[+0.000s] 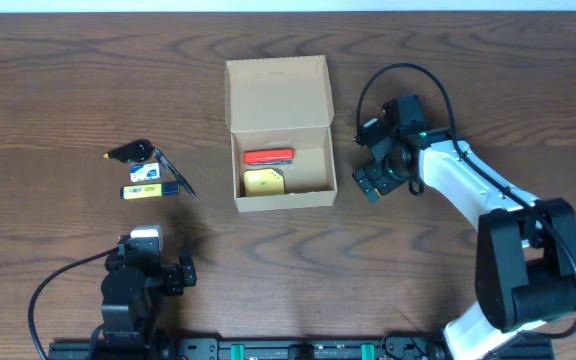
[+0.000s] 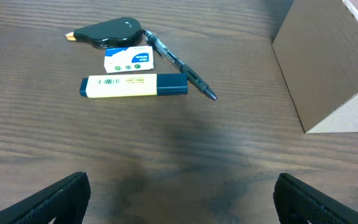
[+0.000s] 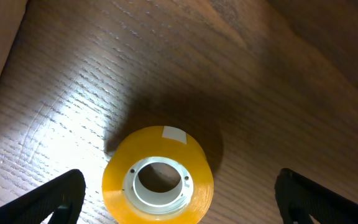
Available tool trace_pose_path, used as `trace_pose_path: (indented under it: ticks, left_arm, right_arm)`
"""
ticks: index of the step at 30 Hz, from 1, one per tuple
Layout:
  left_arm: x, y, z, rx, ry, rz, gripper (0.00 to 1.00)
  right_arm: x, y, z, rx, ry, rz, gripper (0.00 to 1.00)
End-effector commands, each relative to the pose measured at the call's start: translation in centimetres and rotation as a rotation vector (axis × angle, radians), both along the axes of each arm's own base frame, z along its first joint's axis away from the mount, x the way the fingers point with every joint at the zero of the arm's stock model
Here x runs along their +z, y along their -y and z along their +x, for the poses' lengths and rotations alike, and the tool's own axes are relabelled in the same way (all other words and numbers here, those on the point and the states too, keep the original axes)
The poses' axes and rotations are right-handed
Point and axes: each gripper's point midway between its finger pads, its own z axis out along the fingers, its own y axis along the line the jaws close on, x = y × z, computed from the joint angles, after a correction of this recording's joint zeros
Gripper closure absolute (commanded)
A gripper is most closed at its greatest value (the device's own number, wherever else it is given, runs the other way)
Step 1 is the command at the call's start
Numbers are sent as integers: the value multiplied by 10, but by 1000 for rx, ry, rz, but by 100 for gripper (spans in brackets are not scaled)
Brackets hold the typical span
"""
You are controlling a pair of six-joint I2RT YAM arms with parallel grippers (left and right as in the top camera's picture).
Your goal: Pack container
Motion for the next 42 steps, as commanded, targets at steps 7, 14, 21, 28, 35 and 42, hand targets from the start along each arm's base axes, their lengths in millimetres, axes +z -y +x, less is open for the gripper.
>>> trace_pose_path:
  ticks: [7,14,21,28,35,42]
  left_arm:
    - [-2,0,0,-4,-2,7,5]
    - [-2,0,0,-4,-2,7,5]
    - [-2,0,0,-4,-2,7,5]
    - [-2,0,0,-4,-2,7,5]
    - [-2,0,0,-4,-2,8,5]
    - [-2,0,0,-4,-2,7,5]
  right_arm:
    - [-16,-16,-8,27,-28,-40,5]
    - [-16,-8,-6,-8,-18,-77,10]
    - [-16,-8,-6,-17,-19,-75,22]
    - [-21,-6,-13,-23,-36,-77,29]
    - [-22,-6,-14,-27,-39,-77,42]
    - [-22,-7,-12,-32,-33,-71,57]
